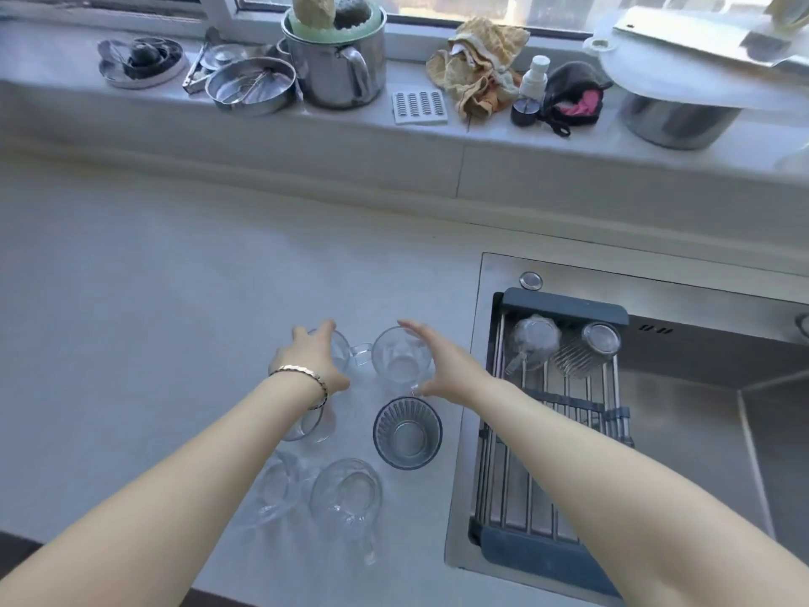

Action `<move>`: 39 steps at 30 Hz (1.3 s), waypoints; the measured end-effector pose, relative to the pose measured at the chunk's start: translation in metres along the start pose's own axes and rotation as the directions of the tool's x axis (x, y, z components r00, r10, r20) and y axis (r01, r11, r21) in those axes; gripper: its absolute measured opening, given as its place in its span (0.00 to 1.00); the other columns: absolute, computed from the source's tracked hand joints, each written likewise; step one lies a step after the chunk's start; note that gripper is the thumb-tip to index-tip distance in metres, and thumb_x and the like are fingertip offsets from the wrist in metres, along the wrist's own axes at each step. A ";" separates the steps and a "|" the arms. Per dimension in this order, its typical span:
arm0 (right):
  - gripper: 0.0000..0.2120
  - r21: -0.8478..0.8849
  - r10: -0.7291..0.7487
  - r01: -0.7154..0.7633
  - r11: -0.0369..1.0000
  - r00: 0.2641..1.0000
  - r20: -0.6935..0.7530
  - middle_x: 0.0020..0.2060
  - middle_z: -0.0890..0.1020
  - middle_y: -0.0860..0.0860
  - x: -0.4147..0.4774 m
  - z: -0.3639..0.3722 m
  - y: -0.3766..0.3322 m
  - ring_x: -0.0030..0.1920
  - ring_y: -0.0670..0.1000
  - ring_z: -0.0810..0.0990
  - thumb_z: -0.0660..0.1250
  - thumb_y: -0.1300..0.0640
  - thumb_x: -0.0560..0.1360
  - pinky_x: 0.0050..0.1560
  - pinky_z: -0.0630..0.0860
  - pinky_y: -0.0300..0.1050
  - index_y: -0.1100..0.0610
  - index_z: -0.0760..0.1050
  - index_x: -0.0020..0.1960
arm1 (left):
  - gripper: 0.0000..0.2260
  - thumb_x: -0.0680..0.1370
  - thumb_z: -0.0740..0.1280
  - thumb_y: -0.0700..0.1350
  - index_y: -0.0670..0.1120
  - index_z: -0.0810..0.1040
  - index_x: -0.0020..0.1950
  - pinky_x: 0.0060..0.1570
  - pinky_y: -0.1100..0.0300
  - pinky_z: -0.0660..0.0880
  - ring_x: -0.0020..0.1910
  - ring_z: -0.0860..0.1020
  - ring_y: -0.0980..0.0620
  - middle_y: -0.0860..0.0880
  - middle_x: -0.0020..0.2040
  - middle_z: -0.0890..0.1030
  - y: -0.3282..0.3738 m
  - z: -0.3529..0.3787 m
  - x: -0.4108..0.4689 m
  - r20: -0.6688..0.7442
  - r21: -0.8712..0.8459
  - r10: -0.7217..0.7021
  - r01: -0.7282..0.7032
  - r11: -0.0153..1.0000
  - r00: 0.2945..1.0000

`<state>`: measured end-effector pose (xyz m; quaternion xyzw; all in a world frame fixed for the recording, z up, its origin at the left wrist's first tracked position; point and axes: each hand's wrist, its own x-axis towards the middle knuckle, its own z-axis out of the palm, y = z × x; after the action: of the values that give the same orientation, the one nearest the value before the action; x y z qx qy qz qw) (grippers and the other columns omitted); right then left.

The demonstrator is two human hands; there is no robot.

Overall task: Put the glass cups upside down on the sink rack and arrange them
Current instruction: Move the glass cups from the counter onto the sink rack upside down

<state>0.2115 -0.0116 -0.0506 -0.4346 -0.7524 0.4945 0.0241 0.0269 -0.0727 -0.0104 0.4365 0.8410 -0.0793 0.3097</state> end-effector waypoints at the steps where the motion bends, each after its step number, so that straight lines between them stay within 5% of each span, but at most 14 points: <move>1: 0.45 -0.002 -0.012 0.012 1.000 1.000 0.004 0.72 0.67 0.48 0.000 0.000 0.000 0.71 0.50 0.66 0.76 0.65 0.63 0.67 0.68 0.48 0.46 0.57 0.72 | 0.31 0.68 0.68 0.45 0.54 0.60 0.68 0.50 0.52 0.77 0.52 0.77 0.35 0.42 0.64 0.65 0.001 0.001 0.001 -0.015 0.000 -0.002 0.002 1.000 1.000; 9: 0.42 0.074 -0.029 0.040 0.996 0.989 -0.144 0.67 0.70 0.49 -0.008 -0.005 0.017 0.67 0.50 0.68 0.78 0.61 0.62 0.65 0.65 0.43 0.49 0.61 0.69 | 0.32 0.66 0.71 0.49 0.55 0.63 0.68 0.48 0.54 0.74 0.48 0.79 0.40 0.43 0.64 0.68 0.013 0.004 -0.005 -0.093 -0.078 0.026 -0.033 0.996 0.995; 14: 0.37 0.507 0.187 0.067 0.859 0.882 -0.432 0.58 0.71 0.50 -0.046 -0.032 0.035 0.56 0.48 0.72 0.78 0.62 0.61 0.56 0.70 0.41 0.46 0.63 0.63 | 0.31 0.66 0.72 0.49 0.56 0.65 0.66 0.44 0.58 0.70 0.46 0.78 0.43 0.47 0.62 0.70 0.040 0.001 -0.026 -0.212 -0.201 0.089 -0.133 0.970 0.973; 17: 0.34 0.789 0.356 0.051 0.612 0.873 -0.333 0.61 0.73 0.54 -0.080 -0.053 0.060 0.58 0.51 0.75 0.73 0.55 0.62 0.56 0.76 0.48 0.50 0.65 0.65 | 0.30 0.65 0.73 0.50 0.58 0.66 0.65 0.45 0.59 0.70 0.51 0.79 0.45 0.49 0.62 0.70 0.062 0.001 -0.043 -0.289 -0.253 0.158 -0.235 0.939 0.944; 20: 0.28 0.993 0.492 -0.049 0.110 0.870 -0.012 0.64 0.73 0.58 -0.110 -0.062 0.091 0.54 0.56 0.78 0.68 0.50 0.68 0.44 0.82 0.50 0.57 0.67 0.66 | 0.31 0.65 0.74 0.51 0.59 0.66 0.65 0.47 0.55 0.75 0.49 0.79 0.46 0.51 0.60 0.71 0.083 0.002 -0.061 -0.310 -0.276 0.236 -0.325 0.904 0.921; 23: 0.25 0.939 0.563 -0.099 -0.329 0.778 0.279 0.59 0.73 0.60 -0.127 -0.060 0.119 0.51 0.61 0.77 0.67 0.47 0.71 0.38 0.82 0.55 0.59 0.69 0.63 | 0.32 0.64 0.75 0.51 0.60 0.67 0.65 0.50 0.51 0.77 0.50 0.79 0.46 0.52 0.60 0.71 0.099 0.008 -0.075 -0.296 -0.273 0.300 -0.382 0.883 0.907; 25: 0.25 0.858 0.561 -0.069 -0.510 0.729 0.392 0.54 0.73 0.62 -0.128 -0.056 0.131 0.49 0.62 0.76 0.67 0.46 0.70 0.40 0.82 0.57 0.60 0.69 0.60 | 0.32 0.64 0.75 0.51 0.60 0.67 0.65 0.51 0.50 0.77 0.51 0.79 0.45 0.53 0.61 0.71 0.107 0.014 -0.081 -0.280 -0.265 0.332 -0.405 0.875 0.901; 28: 0.26 0.761 0.547 0.032 -0.648 0.714 0.436 0.52 0.72 0.65 -0.120 -0.049 0.141 0.49 0.66 0.75 0.66 0.46 0.72 0.48 0.78 0.60 0.62 0.66 0.61 | 0.32 0.64 0.75 0.51 0.61 0.66 0.65 0.50 0.52 0.77 0.51 0.80 0.46 0.54 0.62 0.70 0.112 0.021 -0.085 -0.262 -0.221 0.356 -0.415 0.882 0.897; 32: 0.30 0.574 0.414 0.108 -0.812 0.799 0.436 0.51 0.73 0.66 -0.104 -0.042 0.153 0.47 0.63 0.76 0.62 0.42 0.74 0.32 0.82 0.55 0.62 0.64 0.67 | 0.32 0.65 0.74 0.52 0.61 0.66 0.66 0.47 0.57 0.75 0.51 0.79 0.48 0.55 0.63 0.70 0.113 0.028 -0.086 -0.239 -0.141 0.385 -0.424 0.895 0.892; 39: 0.28 0.348 0.381 0.236 -0.907 0.811 0.443 0.51 0.70 0.68 -0.092 -0.045 0.159 0.47 0.66 0.76 0.65 0.48 0.74 0.47 0.82 0.44 0.64 0.64 0.66 | 0.32 0.65 0.74 0.52 0.60 0.66 0.66 0.47 0.57 0.75 0.54 0.79 0.48 0.54 0.64 0.70 0.115 0.034 -0.086 -0.232 -0.072 0.407 -0.433 0.899 0.883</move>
<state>0.3900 -0.0201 -0.1133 -0.3144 0.4773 0.7125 0.4071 0.1693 -0.0753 0.0286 0.5947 0.7576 0.0880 0.2543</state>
